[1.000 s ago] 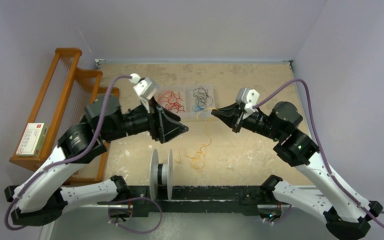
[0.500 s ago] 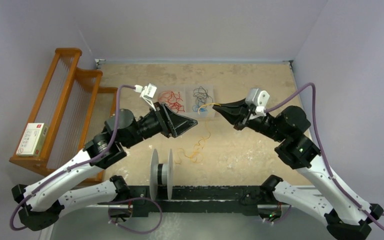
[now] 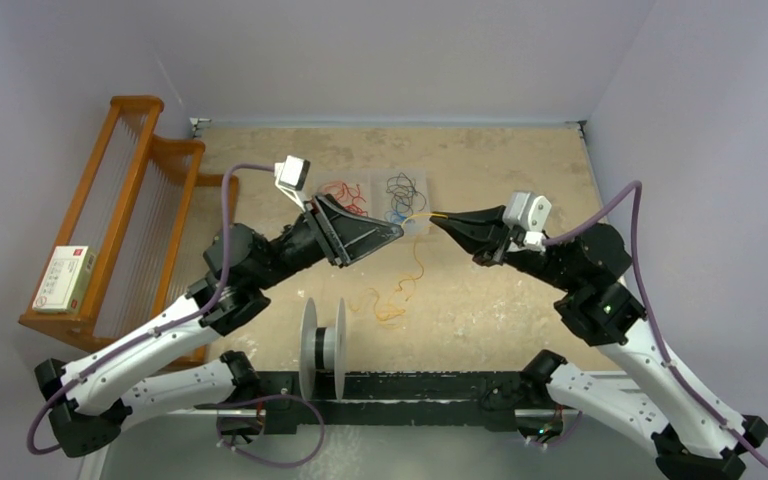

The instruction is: Wrap the cables

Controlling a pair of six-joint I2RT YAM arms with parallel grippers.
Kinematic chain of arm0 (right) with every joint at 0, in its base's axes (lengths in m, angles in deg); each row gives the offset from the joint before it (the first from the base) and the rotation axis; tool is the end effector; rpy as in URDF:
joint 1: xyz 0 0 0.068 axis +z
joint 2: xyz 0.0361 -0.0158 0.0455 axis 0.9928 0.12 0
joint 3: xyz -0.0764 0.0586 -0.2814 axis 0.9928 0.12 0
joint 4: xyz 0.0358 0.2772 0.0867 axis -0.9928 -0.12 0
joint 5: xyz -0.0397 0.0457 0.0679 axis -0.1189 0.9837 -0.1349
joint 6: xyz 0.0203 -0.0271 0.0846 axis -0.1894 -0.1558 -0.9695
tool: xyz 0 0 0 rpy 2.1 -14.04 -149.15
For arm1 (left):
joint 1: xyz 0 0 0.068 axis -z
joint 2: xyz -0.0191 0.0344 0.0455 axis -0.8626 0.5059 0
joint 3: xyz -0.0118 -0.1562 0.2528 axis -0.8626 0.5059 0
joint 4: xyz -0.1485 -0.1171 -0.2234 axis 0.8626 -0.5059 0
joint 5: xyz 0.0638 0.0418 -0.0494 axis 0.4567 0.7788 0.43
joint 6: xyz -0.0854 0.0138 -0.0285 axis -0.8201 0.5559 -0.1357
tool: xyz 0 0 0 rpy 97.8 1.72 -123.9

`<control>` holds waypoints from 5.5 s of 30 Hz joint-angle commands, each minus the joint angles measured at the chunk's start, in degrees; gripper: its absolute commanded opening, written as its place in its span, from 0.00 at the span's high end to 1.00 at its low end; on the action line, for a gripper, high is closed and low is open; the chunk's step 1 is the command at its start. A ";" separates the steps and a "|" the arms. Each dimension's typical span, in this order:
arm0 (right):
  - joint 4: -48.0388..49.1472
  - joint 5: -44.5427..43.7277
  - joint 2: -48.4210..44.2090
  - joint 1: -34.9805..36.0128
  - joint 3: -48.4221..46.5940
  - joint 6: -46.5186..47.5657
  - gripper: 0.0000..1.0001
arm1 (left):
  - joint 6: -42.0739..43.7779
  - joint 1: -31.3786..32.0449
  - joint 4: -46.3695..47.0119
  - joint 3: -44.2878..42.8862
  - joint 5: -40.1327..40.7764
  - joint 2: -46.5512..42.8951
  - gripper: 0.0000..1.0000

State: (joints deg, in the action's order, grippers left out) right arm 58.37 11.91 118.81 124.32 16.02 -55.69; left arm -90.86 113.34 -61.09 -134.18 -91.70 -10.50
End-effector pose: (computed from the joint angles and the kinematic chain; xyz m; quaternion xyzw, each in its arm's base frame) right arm 0.1264 0.1546 0.4931 -0.3897 0.4267 0.3342 0.7445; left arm 0.1386 -0.2137 0.4672 0.0068 0.5825 -0.7305 0.3564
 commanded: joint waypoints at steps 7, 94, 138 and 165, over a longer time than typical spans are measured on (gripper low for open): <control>5.90 2.97 -2.15 0.10 1.18 1.33 1.00 | -6.07 -0.12 12.87 1.45 -5.40 3.46 0.58; -19.06 13.69 7.26 2.12 -6.01 4.53 0.91 | 17.61 -0.17 -36.34 -17.01 -6.87 3.16 1.00; -23.06 -10.80 12.23 4.40 -8.44 5.55 1.00 | 5.01 -0.12 -88.06 -6.88 21.34 -3.50 0.28; -22.14 -9.54 9.89 4.40 -7.38 3.67 1.00 | 17.59 -0.06 -85.92 -17.54 23.95 8.27 1.00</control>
State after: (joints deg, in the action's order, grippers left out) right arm 32.98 2.07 131.44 128.45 8.28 -50.82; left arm -77.79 113.32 -151.25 -145.21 -69.83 -3.46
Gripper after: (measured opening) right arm 0.009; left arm 0.030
